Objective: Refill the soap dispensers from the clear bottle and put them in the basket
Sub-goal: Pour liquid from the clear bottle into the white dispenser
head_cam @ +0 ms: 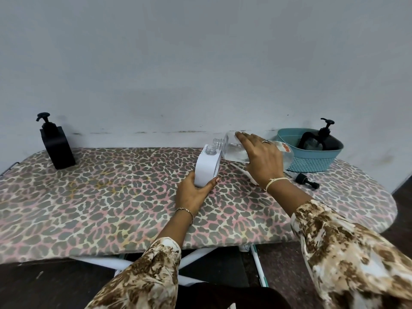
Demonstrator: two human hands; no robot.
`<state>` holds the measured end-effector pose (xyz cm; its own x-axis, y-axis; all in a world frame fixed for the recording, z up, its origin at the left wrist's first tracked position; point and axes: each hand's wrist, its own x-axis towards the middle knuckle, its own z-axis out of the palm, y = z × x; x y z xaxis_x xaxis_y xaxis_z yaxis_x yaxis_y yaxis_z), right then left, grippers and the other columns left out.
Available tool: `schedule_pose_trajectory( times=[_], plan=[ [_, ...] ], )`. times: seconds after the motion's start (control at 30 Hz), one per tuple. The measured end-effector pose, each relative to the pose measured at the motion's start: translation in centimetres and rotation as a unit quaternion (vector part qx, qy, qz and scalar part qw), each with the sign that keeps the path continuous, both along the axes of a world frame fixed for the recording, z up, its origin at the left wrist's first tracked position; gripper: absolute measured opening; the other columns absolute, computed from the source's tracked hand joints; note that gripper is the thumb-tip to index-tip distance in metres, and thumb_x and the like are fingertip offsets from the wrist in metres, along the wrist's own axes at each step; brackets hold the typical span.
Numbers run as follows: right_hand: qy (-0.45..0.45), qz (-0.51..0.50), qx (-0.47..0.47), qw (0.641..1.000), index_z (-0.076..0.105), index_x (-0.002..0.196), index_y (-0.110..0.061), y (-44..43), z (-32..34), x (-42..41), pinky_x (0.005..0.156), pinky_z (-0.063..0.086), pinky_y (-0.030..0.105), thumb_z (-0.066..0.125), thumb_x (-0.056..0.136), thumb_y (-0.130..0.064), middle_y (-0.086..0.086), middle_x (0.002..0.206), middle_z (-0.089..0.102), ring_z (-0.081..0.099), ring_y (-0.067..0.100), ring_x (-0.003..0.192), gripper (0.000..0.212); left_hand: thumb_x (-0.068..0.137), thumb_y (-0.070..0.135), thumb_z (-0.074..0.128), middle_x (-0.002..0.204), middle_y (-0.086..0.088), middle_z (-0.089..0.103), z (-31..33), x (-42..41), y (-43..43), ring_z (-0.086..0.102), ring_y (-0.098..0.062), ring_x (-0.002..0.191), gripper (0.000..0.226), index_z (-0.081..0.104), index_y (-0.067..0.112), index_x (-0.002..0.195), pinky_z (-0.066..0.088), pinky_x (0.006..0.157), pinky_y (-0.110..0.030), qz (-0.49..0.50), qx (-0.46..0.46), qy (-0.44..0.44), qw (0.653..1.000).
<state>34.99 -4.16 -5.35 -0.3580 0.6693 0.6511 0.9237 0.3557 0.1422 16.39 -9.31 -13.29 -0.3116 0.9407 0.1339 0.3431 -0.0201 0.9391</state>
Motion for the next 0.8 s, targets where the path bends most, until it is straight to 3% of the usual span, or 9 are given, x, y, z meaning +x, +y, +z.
schedule_pose_trajectory(
  times=[0.23, 0.5, 0.8],
  plan=[
    [-0.019, 0.003, -0.025, 1.000, 0.054, 0.135, -0.017, 0.43, 0.20, 0.10, 0.082, 0.054, 0.036, 0.081, 0.060, 0.004, 0.009, 0.124, 0.066, 0.064, 0.028, 0.111, 0.083, 0.062, 0.057, 0.080, 0.107, 0.002, 0.069, -0.22, -0.07, 0.15, 0.068, -0.018, 0.093, 0.060, 0.057, 0.027, 0.108, 0.059, 0.080, -0.038, -0.004, 0.001, -0.017, 1.000],
    [-0.032, 0.012, -0.012, 0.999, 0.052, 0.137, -0.014, 0.59, 0.35, 0.30, 0.089, 0.052, 0.040, 0.067, 0.067, 0.013, 0.012, 0.127, 0.064, 0.062, 0.032, 0.113, 0.076, 0.070, 0.036, 0.084, 0.100, 0.005, 0.066, -0.17, -0.01, 0.18, 0.066, -0.009, 0.083, 0.047, 0.056, 0.025, 0.106, 0.059, 0.079, -0.032, -0.007, 0.018, -0.045, 0.999],
    [-0.036, 0.012, -0.015, 0.999, 0.051, 0.137, -0.014, 0.54, 0.76, 0.21, 0.090, 0.051, 0.040, 0.065, 0.067, 0.014, 0.012, 0.127, 0.063, 0.062, 0.032, 0.114, 0.077, 0.067, 0.030, 0.086, 0.100, 0.004, 0.064, -0.20, -0.21, 0.30, 0.067, -0.023, 0.093, 0.048, 0.057, 0.027, 0.105, 0.060, 0.077, -0.044, 0.013, 0.030, -0.088, 0.996]
  ],
)
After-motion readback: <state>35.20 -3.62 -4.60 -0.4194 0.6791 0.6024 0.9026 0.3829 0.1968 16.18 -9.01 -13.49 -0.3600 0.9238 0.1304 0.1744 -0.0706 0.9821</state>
